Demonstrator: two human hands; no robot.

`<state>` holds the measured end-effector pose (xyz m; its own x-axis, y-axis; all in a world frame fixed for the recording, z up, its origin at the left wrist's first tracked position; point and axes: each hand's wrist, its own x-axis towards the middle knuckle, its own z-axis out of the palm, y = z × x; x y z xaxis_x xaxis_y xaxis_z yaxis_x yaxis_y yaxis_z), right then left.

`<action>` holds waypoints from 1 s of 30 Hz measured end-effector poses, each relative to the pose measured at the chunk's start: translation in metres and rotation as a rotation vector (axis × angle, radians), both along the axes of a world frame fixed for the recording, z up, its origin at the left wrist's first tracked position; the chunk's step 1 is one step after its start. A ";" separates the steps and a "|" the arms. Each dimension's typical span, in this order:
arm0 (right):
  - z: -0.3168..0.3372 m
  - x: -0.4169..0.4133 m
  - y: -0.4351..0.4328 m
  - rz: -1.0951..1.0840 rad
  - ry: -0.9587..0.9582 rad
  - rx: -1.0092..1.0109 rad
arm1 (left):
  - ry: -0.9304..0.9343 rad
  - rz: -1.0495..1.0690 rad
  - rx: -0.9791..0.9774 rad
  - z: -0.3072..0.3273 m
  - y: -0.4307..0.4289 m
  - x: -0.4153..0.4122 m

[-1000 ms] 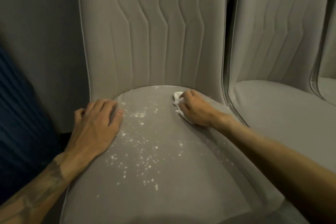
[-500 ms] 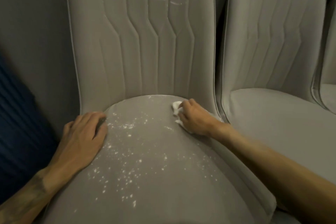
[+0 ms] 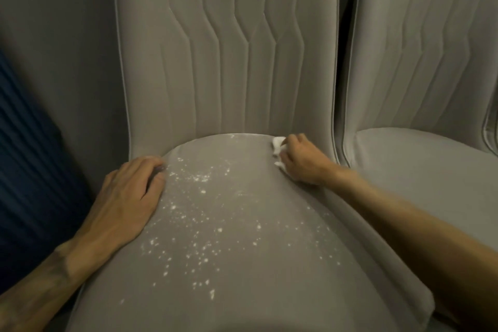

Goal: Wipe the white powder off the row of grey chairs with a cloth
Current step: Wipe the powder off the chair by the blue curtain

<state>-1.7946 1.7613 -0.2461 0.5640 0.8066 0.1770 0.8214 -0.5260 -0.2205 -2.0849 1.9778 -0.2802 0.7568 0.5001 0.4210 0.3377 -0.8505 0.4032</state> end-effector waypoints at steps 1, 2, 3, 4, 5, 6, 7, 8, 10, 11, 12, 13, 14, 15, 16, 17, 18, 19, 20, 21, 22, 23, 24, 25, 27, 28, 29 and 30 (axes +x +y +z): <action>0.000 0.009 0.006 -0.077 -0.008 -0.014 | -0.007 0.001 0.009 0.000 0.000 0.001; 0.001 0.007 0.015 -0.109 -0.014 -0.030 | -0.011 0.003 0.017 0.000 0.000 0.001; 0.000 0.003 0.026 -0.103 -0.031 -0.051 | -0.013 0.005 0.019 0.000 -0.001 0.001; -0.002 -0.006 0.036 -0.076 -0.028 -0.047 | -0.014 0.006 0.017 0.000 -0.001 0.001; -0.004 -0.019 0.044 -0.026 -0.016 -0.024 | -0.014 0.008 0.013 0.000 -0.001 0.001; -0.005 -0.033 0.046 0.048 0.014 -0.003 | -0.014 0.008 0.009 -0.001 -0.001 0.001; -0.008 -0.043 0.042 0.146 0.014 0.020 | -0.014 0.005 0.006 -0.001 -0.001 0.000; -0.007 -0.051 0.035 0.216 0.010 0.032 | -0.016 0.003 0.004 -0.001 -0.001 0.000; -0.007 -0.042 0.020 0.234 -0.013 0.029 | -0.018 0.006 0.011 -0.002 -0.001 0.000; -0.006 -0.032 0.015 0.193 -0.015 0.036 | -0.015 0.007 0.014 -0.002 -0.001 0.000; -0.004 -0.020 0.013 0.118 -0.004 0.047 | -0.013 0.010 0.016 -0.003 -0.001 0.000; -0.002 -0.009 0.015 0.036 0.004 0.045 | -0.007 0.016 0.015 -0.002 -0.001 0.001; 0.000 -0.007 0.019 -0.026 0.007 0.039 | -0.001 0.020 0.018 -0.003 -0.001 0.001; 0.003 -0.015 0.025 -0.035 -0.021 0.031 | 0.006 0.024 0.024 -0.003 -0.001 0.001; 0.005 -0.028 0.030 0.007 -0.043 0.034 | 0.010 0.026 0.030 -0.003 0.000 0.001; 0.003 -0.041 0.031 0.078 -0.046 0.055 | 0.013 0.025 0.029 -0.003 0.000 0.001; -0.001 -0.055 0.029 0.156 -0.022 0.091 | 0.012 0.020 0.021 -0.003 -0.001 0.000; -0.006 -0.066 0.021 0.238 -0.004 0.107 | 0.012 0.015 0.009 -0.002 -0.002 0.000; -0.007 -0.070 0.010 0.309 0.002 0.099 | 0.014 0.011 0.001 -0.002 -0.002 0.000; -0.005 -0.066 -0.001 0.358 -0.005 0.070 | 0.019 0.013 0.001 -0.002 -0.001 0.000; -0.003 -0.054 -0.011 0.343 -0.014 0.044 | 0.025 0.018 0.005 -0.002 -0.001 -0.001; -0.002 -0.037 -0.019 0.280 -0.023 0.042 | 0.028 0.022 0.008 -0.001 -0.001 -0.001; -0.002 -0.018 -0.027 0.190 -0.040 0.059 | 0.027 0.025 0.007 -0.001 -0.002 0.000; -0.001 -0.001 -0.033 0.072 -0.044 0.065 | 0.025 0.029 0.006 0.000 -0.003 0.000; -0.001 0.005 -0.033 -0.081 -0.048 0.088 | 0.021 0.031 0.015 0.000 -0.003 0.000; -0.004 -0.004 -0.029 -0.071 -0.052 0.094 | 0.018 0.030 0.017 -0.001 -0.002 0.000; -0.006 -0.020 -0.027 -0.028 -0.024 0.095 | 0.012 0.028 0.013 -0.001 -0.002 0.000; -0.007 -0.039 -0.029 0.049 0.009 0.103 | 0.009 0.024 0.003 -0.001 -0.002 0.000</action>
